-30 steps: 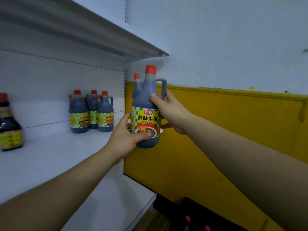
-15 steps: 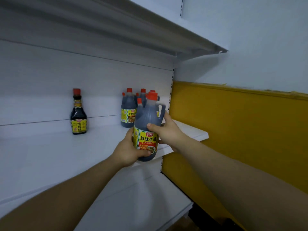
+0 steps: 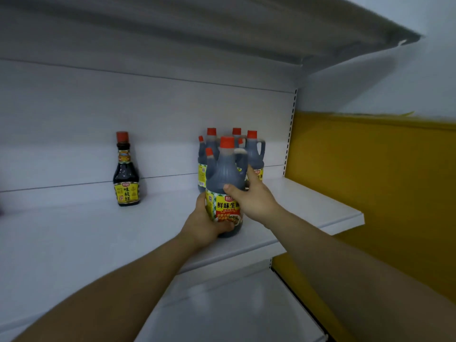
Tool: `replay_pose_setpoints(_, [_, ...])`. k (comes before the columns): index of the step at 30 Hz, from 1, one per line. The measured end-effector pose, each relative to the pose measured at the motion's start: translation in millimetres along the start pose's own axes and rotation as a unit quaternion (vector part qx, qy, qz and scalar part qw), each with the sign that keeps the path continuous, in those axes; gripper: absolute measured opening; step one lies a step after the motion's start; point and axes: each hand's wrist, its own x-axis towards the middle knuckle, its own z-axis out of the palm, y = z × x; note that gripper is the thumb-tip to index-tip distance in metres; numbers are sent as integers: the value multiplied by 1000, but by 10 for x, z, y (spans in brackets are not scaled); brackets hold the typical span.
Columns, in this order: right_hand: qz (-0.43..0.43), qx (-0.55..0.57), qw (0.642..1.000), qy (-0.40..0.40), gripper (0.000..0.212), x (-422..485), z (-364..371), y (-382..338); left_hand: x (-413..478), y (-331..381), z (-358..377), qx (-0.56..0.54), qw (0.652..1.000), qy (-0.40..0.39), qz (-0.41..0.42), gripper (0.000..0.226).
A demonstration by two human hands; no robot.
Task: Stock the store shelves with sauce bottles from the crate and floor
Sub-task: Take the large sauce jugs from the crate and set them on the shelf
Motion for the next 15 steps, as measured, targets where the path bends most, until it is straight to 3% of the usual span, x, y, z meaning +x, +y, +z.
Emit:
replay_pose_setpoints(4, [-66,-112,991,40,69,377,-57,215,324,-109,77,10,999,32,6,79])
replay_pose_setpoints(9, [-39,-132,983,120,100,925,-248,421,706,-216,105,6,999,50,5,82])
replay_pose_setpoints(12, [6,-117,989,92,114,1186,-297,549,925,-304,105,10,998,60,-5,89])
replay_pose_setpoints(15, [18,-74,995,57,112,1368,-192,687,1124,-357,86,19,999,48,-16,95])
